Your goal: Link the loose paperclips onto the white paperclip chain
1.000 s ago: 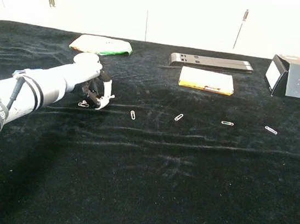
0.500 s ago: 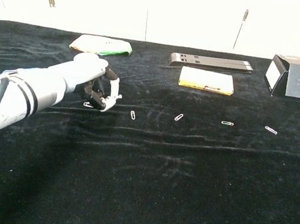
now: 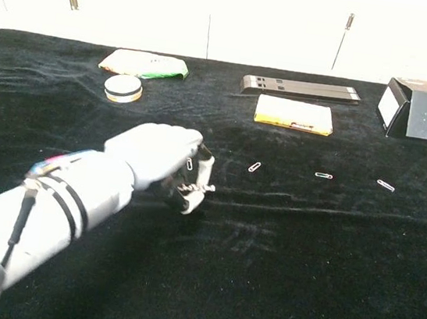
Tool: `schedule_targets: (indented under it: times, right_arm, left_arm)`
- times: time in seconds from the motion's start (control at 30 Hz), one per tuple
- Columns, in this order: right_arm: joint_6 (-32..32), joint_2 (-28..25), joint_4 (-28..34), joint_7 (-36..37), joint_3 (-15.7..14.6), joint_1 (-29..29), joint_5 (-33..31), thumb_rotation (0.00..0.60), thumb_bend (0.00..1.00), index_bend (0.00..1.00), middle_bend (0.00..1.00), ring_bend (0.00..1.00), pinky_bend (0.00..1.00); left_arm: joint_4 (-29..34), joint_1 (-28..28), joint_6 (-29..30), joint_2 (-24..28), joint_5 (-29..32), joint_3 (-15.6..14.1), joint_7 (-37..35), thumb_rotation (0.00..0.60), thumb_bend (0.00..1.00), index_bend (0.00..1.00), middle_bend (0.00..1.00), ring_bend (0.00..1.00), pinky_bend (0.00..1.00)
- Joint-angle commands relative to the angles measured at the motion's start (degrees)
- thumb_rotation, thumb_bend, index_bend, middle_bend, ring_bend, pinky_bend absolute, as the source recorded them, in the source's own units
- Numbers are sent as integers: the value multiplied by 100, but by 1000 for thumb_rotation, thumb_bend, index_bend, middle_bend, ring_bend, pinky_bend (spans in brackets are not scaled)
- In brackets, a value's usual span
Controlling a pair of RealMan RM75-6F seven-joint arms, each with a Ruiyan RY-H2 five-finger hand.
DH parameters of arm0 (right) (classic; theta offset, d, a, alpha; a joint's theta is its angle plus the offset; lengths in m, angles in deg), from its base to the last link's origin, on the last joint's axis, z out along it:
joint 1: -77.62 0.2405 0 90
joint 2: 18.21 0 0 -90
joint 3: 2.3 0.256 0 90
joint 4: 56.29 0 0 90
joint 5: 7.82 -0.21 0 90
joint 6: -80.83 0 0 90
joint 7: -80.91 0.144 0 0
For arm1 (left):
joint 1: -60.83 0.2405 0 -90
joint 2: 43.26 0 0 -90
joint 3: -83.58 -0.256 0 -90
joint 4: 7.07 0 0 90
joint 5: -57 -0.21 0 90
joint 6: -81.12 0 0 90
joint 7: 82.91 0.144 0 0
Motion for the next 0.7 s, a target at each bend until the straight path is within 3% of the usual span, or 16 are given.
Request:
schedule_targets:
  times: [0.03,0.47,0.53,0.6,0.7]
  right_arm:
    - [115,39,-154,170,-15,-118,-26,593,0,0,0,0,0]
    - [205,154,-290,222,29,-329,-255,591,0,0,0,0,0]
    - [195,157,-279,219,40,-331,-265,592,0,0,0,0,0]
    - [160,156,-274,211,48,-326,-279,594,0,0,0,0,0]
    - [119,148,-260,201,53,-318,-286,596,0,0,0,0,0]
  left_arm:
    - [-287,-93,-115,-254,-40,25,89,600,662,777,1000,1000,1000]
    - [-747,-258,-553,-514,-261,182,-19,600,655,748,1000,1000,1000]
    - [-805,-259,-606,-520,-283,199,-72,600,582,589,1000,1000,1000]
    - [-832,-264,-646,-502,-262,255,-81,600,413,280,1000,1000,1000]
    - [-870,-270,-673,-489,-248,319,-96,600,281,73,1000,1000,1000]
